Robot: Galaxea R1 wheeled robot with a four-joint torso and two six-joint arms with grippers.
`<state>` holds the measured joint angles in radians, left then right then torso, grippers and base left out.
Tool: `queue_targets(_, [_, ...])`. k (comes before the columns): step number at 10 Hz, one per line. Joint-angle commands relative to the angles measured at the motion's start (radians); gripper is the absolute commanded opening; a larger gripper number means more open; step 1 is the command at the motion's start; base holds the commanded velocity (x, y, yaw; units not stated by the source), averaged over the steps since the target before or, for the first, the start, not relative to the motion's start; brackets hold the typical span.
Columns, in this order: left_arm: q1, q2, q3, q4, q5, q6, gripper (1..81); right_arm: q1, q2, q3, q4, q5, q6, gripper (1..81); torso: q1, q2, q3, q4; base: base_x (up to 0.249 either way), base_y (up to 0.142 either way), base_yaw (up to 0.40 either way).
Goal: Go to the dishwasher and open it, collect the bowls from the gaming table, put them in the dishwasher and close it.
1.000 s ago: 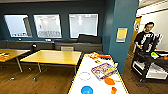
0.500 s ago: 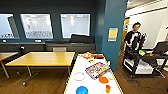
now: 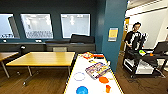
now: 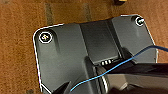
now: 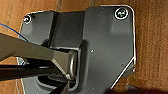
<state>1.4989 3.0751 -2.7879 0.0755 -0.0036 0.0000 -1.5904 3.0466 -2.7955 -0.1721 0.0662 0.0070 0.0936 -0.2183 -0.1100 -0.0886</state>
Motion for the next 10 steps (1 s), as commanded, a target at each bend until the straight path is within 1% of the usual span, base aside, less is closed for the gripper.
queue_targets(1, [-0.055, 0.002, 0.001, -0.003, 0.051, 0.003, 81.1, 0.043, -0.001, -0.001, -0.001, -0.049, -0.004, 81.1, 0.0, 0.0, 0.0, 0.0, 0.0, 0.0, 0.0])
queue_targets(4, [-0.056, 0.002, 0.001, -0.003, 0.056, 0.003, 81.1, 0.043, -0.001, 0.001, -0.001, -0.049, -0.004, 81.1, 0.0, 0.0, 0.0, 0.0, 0.0, 0.0, 0.0])
queue_targets(10, [-0.055, 0.004, 0.001, -0.003, 0.056, 0.003, 81.1, 0.043, -0.001, -0.001, -0.001, -0.049, -0.004, 81.1, -0.001, 0.0, 0.0, 0.0, 0.0, 0.071, 0.0])
